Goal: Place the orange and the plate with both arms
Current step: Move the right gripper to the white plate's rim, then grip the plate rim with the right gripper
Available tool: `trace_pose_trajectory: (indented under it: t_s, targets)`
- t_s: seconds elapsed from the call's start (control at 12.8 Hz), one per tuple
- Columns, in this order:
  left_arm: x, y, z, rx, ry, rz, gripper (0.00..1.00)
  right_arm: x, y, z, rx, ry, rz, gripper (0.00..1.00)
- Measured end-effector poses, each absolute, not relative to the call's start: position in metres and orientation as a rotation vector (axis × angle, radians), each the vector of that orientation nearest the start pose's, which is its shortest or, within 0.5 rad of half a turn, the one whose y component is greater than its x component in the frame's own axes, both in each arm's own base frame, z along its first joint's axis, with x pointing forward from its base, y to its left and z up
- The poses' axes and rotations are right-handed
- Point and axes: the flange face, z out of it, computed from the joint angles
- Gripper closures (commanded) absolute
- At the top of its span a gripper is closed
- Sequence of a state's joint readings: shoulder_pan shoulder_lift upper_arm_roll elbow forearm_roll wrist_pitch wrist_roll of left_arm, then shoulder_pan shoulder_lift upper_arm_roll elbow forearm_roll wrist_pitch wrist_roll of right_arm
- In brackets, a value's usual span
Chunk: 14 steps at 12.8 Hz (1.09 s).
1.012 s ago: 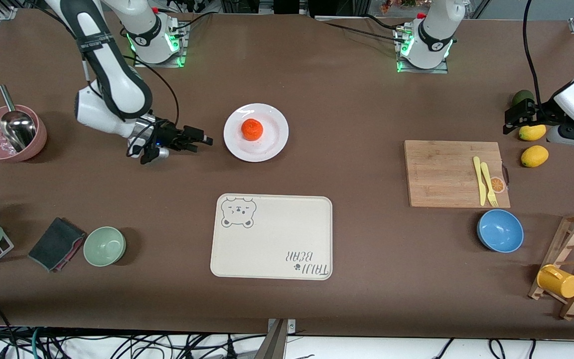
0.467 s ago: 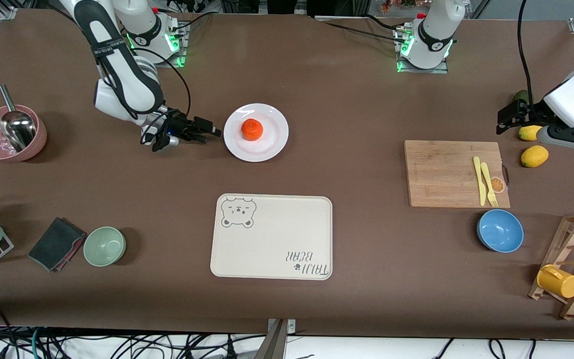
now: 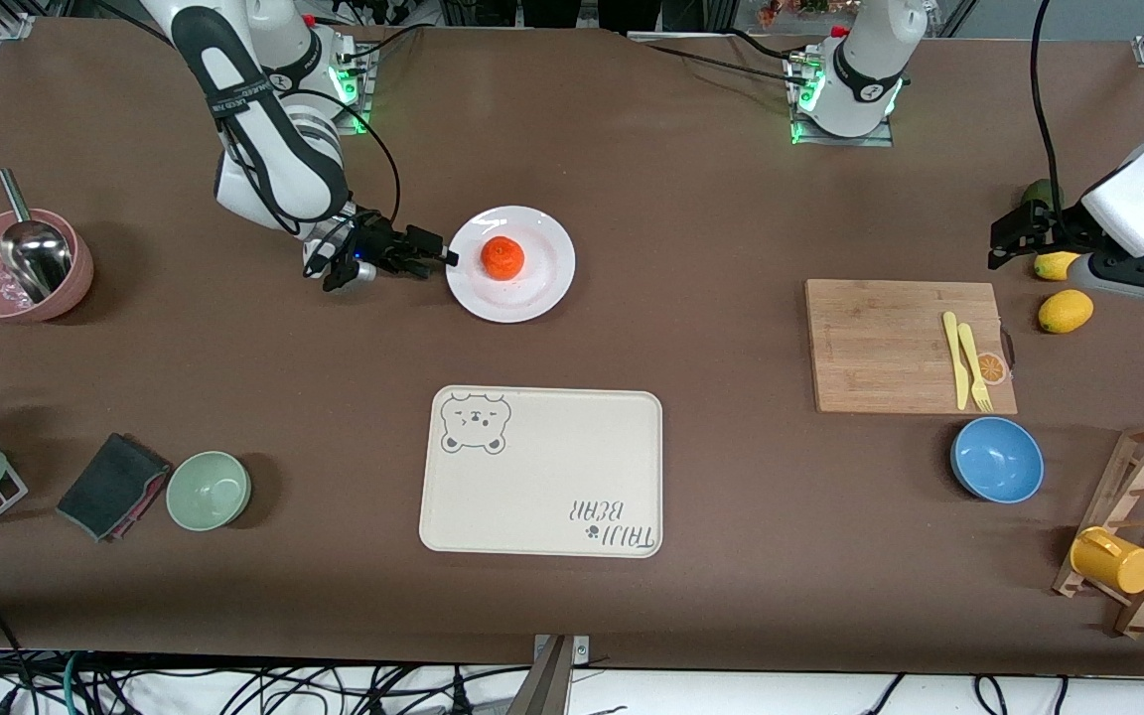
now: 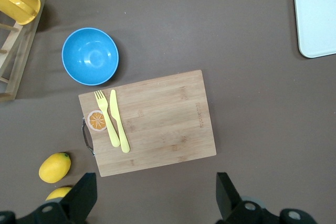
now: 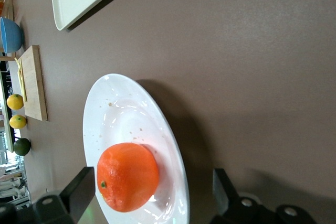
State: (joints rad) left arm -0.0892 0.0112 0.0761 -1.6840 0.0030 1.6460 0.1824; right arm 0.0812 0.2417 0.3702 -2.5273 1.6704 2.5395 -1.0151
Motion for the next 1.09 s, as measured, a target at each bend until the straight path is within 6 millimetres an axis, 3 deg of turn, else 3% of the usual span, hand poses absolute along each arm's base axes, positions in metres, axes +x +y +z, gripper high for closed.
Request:
trace_pose_trajectory:
  t_s: [0.31, 1.09]
  targets:
    - [0.560, -0.007, 0.570, -3.126, 0.307, 0.081, 0.00, 0.368, 0.187, 0.151, -2.326, 0.117, -0.049, 0.08]
    - [0.563, -0.006, 0.564, -3.126, 0.304, 0.097, 0.00, 0.358, 0.187, 0.145, -2.323, 0.132, -0.070, 0.44]
